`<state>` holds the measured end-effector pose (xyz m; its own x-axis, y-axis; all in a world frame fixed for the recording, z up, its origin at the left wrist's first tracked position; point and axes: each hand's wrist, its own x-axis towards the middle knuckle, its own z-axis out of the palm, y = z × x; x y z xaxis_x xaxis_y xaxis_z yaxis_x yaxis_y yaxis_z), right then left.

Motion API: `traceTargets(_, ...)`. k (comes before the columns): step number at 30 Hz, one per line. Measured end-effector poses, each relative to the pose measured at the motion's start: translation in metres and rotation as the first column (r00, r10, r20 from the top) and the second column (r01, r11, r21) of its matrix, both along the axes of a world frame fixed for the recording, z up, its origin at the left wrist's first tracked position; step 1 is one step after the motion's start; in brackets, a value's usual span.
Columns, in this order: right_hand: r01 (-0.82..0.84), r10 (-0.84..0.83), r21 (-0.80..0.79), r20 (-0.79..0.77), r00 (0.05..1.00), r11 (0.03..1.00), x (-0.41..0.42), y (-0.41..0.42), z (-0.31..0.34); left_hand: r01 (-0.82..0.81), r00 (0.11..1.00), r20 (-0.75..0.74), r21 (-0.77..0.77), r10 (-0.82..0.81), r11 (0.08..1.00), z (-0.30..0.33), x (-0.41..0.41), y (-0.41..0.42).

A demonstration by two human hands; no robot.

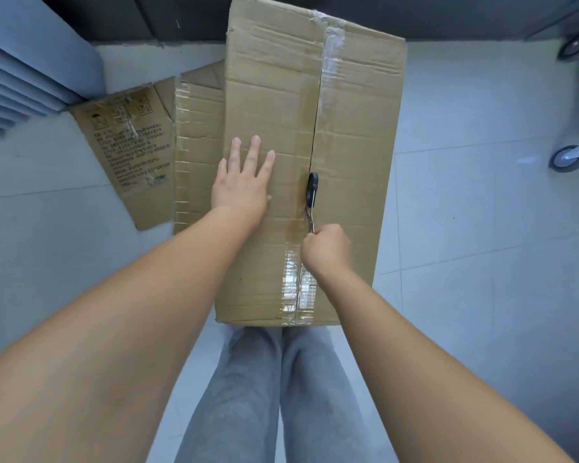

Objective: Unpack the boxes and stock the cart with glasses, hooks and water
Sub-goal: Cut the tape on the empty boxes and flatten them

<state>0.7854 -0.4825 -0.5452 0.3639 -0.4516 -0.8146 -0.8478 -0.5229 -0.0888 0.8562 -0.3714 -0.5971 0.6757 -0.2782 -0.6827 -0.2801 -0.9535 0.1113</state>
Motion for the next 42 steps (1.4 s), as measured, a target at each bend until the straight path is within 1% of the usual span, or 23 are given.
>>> traceTargets(3, 0.019, -0.019, 0.008, 0.027, 0.999, 1.0, 0.0, 0.001, 0.001, 0.021, 1.0, -0.021, -0.022, -0.022, 1.0, 0.0, -0.068, 0.005)
traceTargets(6, 0.016, -0.017, 0.009, 0.06, 0.998, 1.0, -0.012, 0.004, 0.001, -0.012, 0.998, -0.064, -0.009, 0.012, 1.0, 0.004, -0.133, 0.004)
traceTargets(9, 0.001, -0.002, 0.011, 0.095, 0.995, 1.0, -0.035, 0.006, 0.002, -0.02, 0.996, -0.085, 0.019, 0.022, 1.0, 0.002, -0.166, 0.004)
traceTargets(13, 0.013, -0.016, 0.032, 0.108, 0.994, 0.999, -0.074, 0.015, 0.002, -0.026, 0.998, -0.059, 0.017, 0.027, 0.999, -0.006, -0.165, 0.014)
traceTargets(17, 0.053, -0.055, 0.056, 0.032, 0.998, 0.997, -0.14, 0.021, -0.011, -0.034, 0.997, -0.068, 0.014, 0.035, 0.999, -0.015, -0.146, 0.009)
traceTargets(20, 0.058, -0.058, 0.052, 0.004, 0.998, 0.997, -0.188, 0.026, -0.016, -0.038, 0.997, -0.058, 0.036, 0.04, 0.999, -0.021, -0.148, 0.002)
traceTargets(24, 0.095, -0.096, 0.029, 0.043, 0.994, 0.995, -0.224, 0.035, -0.011, -0.025, 1.0, -0.015, 0.02, 0.025, 0.999, -0.023, -0.153, 0.01)
traceTargets(27, 0.124, -0.125, 0.015, 0.066, 0.99, 0.992, -0.231, 0.043, -0.007, -0.003, 1.0, -0.011, -0.008, 0.003, 1.0, -0.015, -0.158, 0.013)
traceTargets(30, 0.191, -0.192, 0.021, 0.136, 0.972, 0.981, -0.231, 0.046, -0.009, 0.069, 0.997, 0.023, -0.031, -0.068, 0.997, -0.011, -0.169, 0.014)
traceTargets(33, 0.255, -0.253, 0.018, 0.206, 0.945, 0.967, -0.245, 0.049, -0.008, 0.114, 0.993, 0.001, -0.087, -0.114, 0.99, -0.007, -0.192, 0.024)
traceTargets(34, 0.245, -0.24, 0.008, 0.218, 0.946, 0.97, -0.251, 0.049, -0.004, 0.118, 0.993, -0.009, -0.115, -0.12, 0.986, -0.007, -0.2, 0.03)
traceTargets(35, 0.181, -0.171, -0.025, 0.223, 0.96, 0.983, -0.258, 0.047, 0.001, 0.111, 0.993, -0.014, -0.137, -0.114, 0.984, -0.006, -0.207, 0.038)
traceTargets(36, 0.062, -0.042, -0.087, 0.213, 0.976, 0.994, -0.264, 0.044, 0.002, 0.097, 0.995, -0.02, -0.147, -0.101, 0.984, -0.005, -0.212, 0.047)
traceTargets(37, -0.094, 0.123, -0.163, 0.177, 0.976, 0.982, -0.268, 0.038, 0.003, 0.085, 0.996, -0.025, -0.144, -0.09, 0.986, -0.005, -0.217, 0.057)
traceTargets(38, -0.246, 0.277, -0.217, 0.124, 0.953, 0.944, -0.268, 0.031, 0.003, 0.084, 0.996, -0.032, -0.13, -0.089, 0.988, -0.003, -0.22, 0.065)
traceTargets(39, -0.362, 0.4, -0.265, 0.105, 0.91, 0.894, -0.266, 0.024, 0.002, 0.096, 0.994, -0.037, -0.114, -0.1, 0.989, -0.002, -0.222, 0.072)
traceTargets(41, -0.567, 0.634, -0.362, 0.092, 0.768, 0.74, -0.26, 0.013, -0.003, 0.113, 0.992, -0.052, -0.092, -0.118, 0.989, 0.002, -0.224, 0.076)
traceTargets(42, -0.621, 0.686, -0.379, 0.051, 0.726, 0.686, -0.254, 0.01, -0.003, 0.11, 0.991, -0.06, -0.089, -0.116, 0.99, 0.004, -0.223, 0.075)
